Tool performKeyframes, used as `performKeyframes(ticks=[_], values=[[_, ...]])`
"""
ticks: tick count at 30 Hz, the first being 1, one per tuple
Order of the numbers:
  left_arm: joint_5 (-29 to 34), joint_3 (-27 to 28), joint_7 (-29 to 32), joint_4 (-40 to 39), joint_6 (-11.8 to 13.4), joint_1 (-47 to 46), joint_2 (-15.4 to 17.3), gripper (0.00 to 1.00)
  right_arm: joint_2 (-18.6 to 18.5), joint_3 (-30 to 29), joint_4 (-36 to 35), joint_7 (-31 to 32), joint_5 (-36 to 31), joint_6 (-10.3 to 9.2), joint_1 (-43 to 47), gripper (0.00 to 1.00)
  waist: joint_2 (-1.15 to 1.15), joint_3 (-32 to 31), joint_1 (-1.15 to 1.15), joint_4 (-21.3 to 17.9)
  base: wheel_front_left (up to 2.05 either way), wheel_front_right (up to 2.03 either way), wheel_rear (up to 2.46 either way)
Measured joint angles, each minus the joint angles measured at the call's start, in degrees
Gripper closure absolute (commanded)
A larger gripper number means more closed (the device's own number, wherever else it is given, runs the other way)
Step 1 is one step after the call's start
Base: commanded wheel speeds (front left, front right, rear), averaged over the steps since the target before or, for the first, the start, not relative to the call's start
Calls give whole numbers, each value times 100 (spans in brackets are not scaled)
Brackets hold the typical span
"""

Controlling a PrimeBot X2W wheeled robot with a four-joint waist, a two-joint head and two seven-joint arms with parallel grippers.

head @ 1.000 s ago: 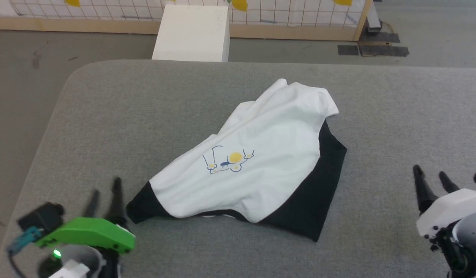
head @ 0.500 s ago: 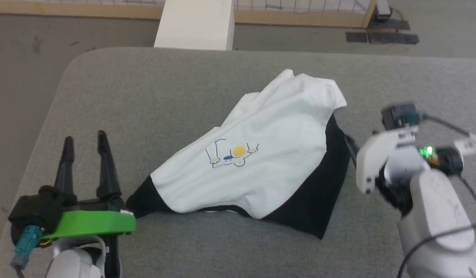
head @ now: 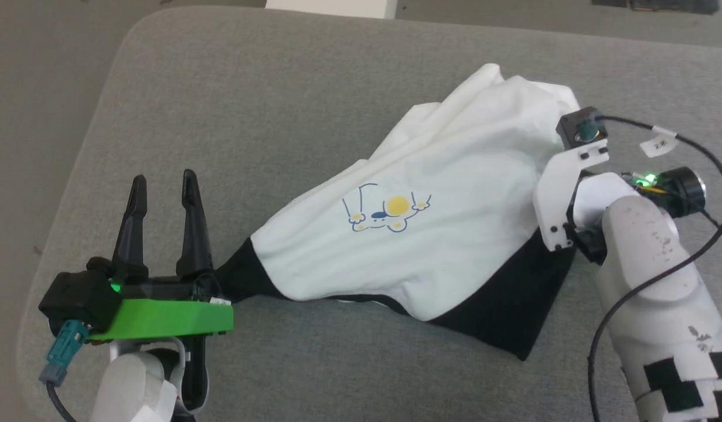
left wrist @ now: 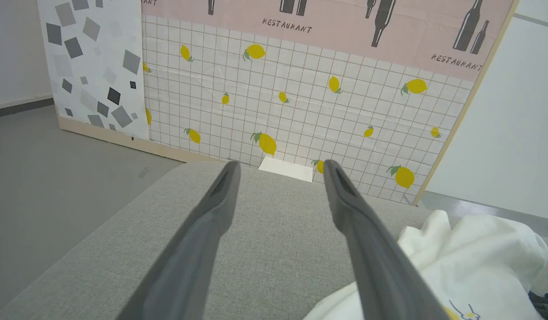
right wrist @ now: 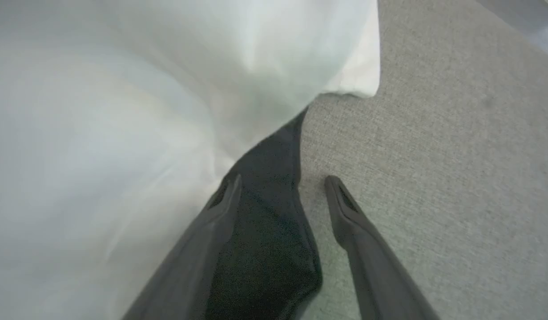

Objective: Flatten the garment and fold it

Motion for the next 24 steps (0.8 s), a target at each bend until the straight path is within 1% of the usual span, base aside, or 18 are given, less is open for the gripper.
performKeyframes(ticks=[1, 2, 3, 5, 9, 11, 14, 16, 18, 19, 21, 24], values=[[22, 21, 0, 14, -21, -1, -18, 0, -10, -3, 59, 64, 41, 0, -69, 0, 0, 30, 0, 28, 0, 0, 0], [37, 44, 0, 34, -46, -1, -41, 0, -24, 4, 99, 111, 79, 0, -138, 18, 0, 58, 0, 58, 0, 0, 0], [45, 65, 0, 52, -68, -1, -57, 0, -34, 14, 112, 108, 135, 0, -179, 100, 0, 77, 0, 81, 0, 0, 0], [96, 110, 0, 80, -96, -2, -74, 0, -14, 56, 138, 70, 283, 0, -193, 100, 0, 73, 0, 89, 0, 0, 0], [154, 166, 0, 135, -165, -3, -97, 0, -76, -123, 32, -334, 632, 5, -160, 100, 0, -5, 0, 37, 0, 0, 0], [155, 175, 0, 163, -176, -1, -107, 0, -200, -345, -219, -590, 768, 5, -89, 100, 0, -82, 0, -8, 0, 0, 0], [157, 188, 0, 190, -215, 21, -119, 0, -423, -848, -836, -866, 1031, 4, 109, 100, 0, -248, 0, -114, 0, 0, 0], [157, 189, 0, 205, -218, 77, -122, 0, -536, -1303, -1319, -936, 1128, 4, 362, 100, 0, -354, 0, -187, 0, 0, 0], [156, 183, 0, 219, -219, 136, -124, 0, -614, -1891, -1856, -936, 1204, 4, 695, 100, 0, -453, 0, -263, 0, 0, 0], [154, 175, 0, 223, -218, 168, -124, 0, -609, -2282, -2181, -921, 1205, 4, 906, 100, 0, -502, 0, -306, 0, 0, 0], [144, 146, 0, 225, -218, 204, -125, 0, -492, -3105, -2862, -776, 1166, 4, 1379, 100, 0, -583, 0, -397, 0, 0, 0], [136, 97, 0, 231, -218, 207, -131, 0, -236, -4023, -3487, -402, 1168, 2, 2065, 100, 0, -670, 0, -487, 0, 0, 0]])
